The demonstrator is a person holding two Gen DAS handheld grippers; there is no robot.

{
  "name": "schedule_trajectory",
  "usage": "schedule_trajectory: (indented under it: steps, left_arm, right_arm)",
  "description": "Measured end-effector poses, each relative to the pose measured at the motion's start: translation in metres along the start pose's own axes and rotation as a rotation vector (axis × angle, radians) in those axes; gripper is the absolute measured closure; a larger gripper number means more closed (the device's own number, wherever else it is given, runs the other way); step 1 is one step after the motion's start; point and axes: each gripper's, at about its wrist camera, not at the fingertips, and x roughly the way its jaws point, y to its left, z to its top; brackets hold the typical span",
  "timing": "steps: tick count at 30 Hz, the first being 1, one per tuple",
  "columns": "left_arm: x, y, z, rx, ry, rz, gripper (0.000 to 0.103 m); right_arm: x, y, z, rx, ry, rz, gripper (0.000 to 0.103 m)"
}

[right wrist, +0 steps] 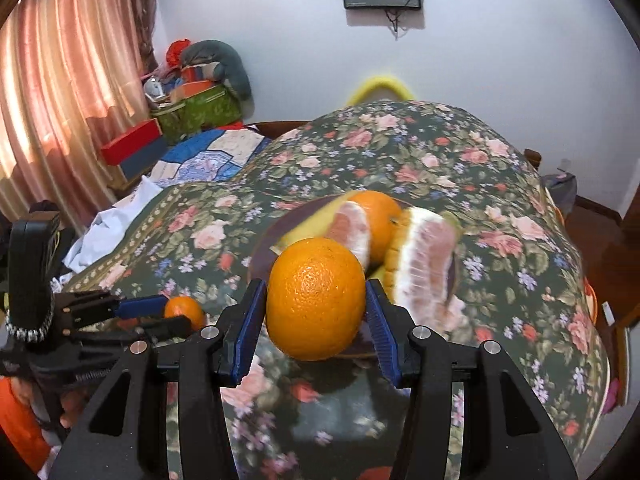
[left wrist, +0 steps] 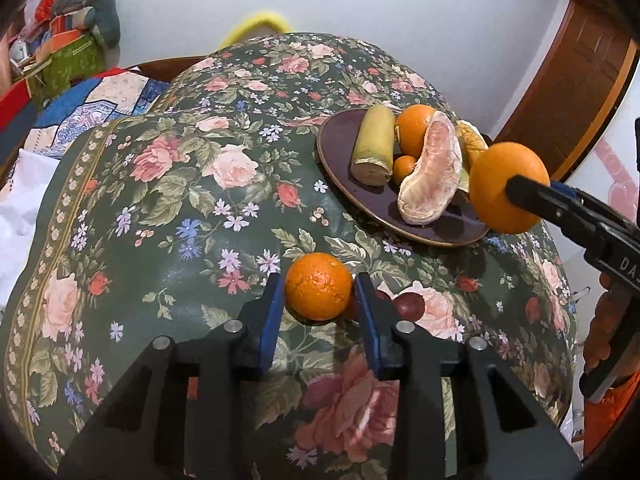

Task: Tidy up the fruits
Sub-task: 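Place the large orange and the tangerine on the plate and open both tools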

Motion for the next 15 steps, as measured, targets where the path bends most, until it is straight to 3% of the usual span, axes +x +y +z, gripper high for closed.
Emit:
schedule_trajectory:
  steps: [7,15]
  left_arm:
    - [-0.005,-0.004,0.005,0.012,-0.012,0.007,0.069]
    - [-0.009,-0.016,0.032,0.030,-0.058,-0.013,0.069]
  right_arm:
    - [0.002,-0.010,-0.007,0.013,0.008,-0.003,0.056]
    - [0.021,-0.013,-0.005,0.021,0.030,0.009,0.056]
